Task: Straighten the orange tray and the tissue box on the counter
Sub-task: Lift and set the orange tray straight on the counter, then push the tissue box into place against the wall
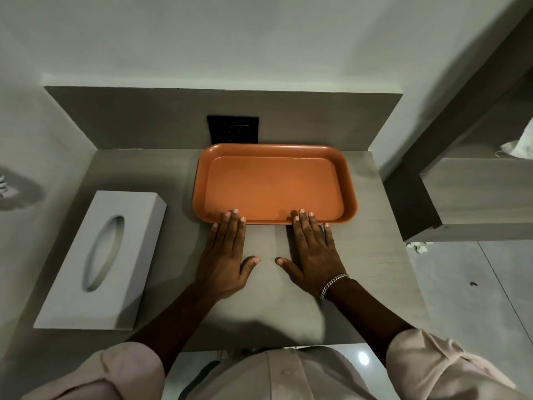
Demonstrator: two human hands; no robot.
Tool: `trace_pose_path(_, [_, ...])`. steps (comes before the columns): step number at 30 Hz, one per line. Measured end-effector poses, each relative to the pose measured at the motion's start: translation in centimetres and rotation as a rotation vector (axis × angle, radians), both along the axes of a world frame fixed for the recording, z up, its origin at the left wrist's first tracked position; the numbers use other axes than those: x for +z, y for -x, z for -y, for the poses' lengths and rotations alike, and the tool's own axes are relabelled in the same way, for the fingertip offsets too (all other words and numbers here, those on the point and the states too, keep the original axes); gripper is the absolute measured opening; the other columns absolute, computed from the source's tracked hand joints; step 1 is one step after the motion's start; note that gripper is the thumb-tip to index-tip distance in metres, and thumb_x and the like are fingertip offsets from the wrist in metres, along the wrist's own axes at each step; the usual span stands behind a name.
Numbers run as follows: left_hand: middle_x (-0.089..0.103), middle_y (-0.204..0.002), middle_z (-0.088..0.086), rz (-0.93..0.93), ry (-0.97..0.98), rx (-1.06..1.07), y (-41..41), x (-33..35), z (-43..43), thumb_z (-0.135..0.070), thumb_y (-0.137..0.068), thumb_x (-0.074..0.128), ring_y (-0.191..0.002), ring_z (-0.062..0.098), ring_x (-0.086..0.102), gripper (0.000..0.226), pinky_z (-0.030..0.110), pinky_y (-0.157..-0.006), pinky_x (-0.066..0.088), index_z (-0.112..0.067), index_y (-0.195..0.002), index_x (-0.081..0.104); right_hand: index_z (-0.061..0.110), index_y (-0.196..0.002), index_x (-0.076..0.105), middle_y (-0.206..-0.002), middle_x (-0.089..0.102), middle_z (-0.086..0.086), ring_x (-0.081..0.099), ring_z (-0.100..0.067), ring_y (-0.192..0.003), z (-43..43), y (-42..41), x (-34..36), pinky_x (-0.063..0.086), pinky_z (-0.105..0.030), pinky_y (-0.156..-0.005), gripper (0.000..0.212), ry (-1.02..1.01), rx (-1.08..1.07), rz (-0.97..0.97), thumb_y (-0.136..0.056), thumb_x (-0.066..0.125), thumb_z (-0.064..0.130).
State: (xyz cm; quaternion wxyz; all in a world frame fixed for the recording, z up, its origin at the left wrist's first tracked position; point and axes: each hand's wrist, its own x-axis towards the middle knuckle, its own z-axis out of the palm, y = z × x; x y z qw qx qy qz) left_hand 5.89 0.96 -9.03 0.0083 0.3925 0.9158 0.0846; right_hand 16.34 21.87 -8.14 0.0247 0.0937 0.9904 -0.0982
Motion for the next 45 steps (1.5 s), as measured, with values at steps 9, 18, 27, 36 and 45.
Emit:
trace_pose_path(9, [0.002,-0.161,0.018,0.086,-0.135,0.016,-0.4,2.0,1.0,-0.049,-0.094,0.035,-0.150,0.032,-0.003,0.077,0.051,-0.122,0.009,-0.005,-0.150,0.007,0.011,-0.156,-0.001,-0.162,-0.010,-0.006,-0.009,-0.025,-0.152,1.4,0.4,1.3,-0.001,-0.047,-0.122,0.090,0.077,0.028,-0.065,-0.094,0.030,0.067])
trace_pose_path(18, [0.011,-0.160,0.021,-0.036,-0.218,0.429,-0.6,5.0,9.2,-0.032,-0.084,0.052,-0.149,0.035,0.004,0.080,0.056,-0.121,0.011,-0.005,-0.149,0.015,0.013,-0.156,0.006,-0.164,-0.003,-0.008,-0.010,-0.023,-0.151,9.1,3.4,1.4,-0.002,-0.042,-0.123,0.082,0.161,0.447,-0.045,-0.096,0.035,0.060])
trace_pose_path(27, [-0.006,-0.161,0.020,0.116,0.006,0.803,1.2,4.6,16.6,-0.063,-0.070,0.056,-0.148,0.038,-0.011,0.106,0.064,-0.115,-0.004,-0.011,-0.149,0.008,0.010,-0.156,0.006,-0.166,-0.002,-0.012,-0.007,-0.027,-0.152,14.8,6.9,-0.1,0.001,-0.049,-0.123,0.086,0.064,0.693,0.067,-0.094,0.031,0.064])
trace_pose_path(36, [0.017,-0.156,0.024,0.090,-0.025,0.915,2.8,4.7,16.8,-0.076,-0.055,0.054,-0.143,0.046,0.017,0.119,0.066,-0.111,0.016,-0.017,-0.148,0.008,0.018,-0.157,0.010,-0.166,0.003,-0.007,-0.002,-0.024,-0.153,16.1,8.3,-1.5,0.001,-0.057,-0.120,0.089,-0.047,0.670,0.035,-0.089,0.020,0.075])
trace_pose_path(45, [0.030,-0.148,0.024,0.051,-0.038,0.994,4.2,4.7,16.9,-0.076,-0.049,0.061,-0.134,0.045,0.030,0.122,0.058,-0.107,0.028,-0.017,-0.145,0.015,0.021,-0.157,0.009,-0.166,0.005,-0.006,-0.002,-0.023,-0.153,16.1,8.4,-2.0,0.003,-0.059,-0.119,0.088,-0.053,0.665,0.029,-0.090,0.017,0.077])
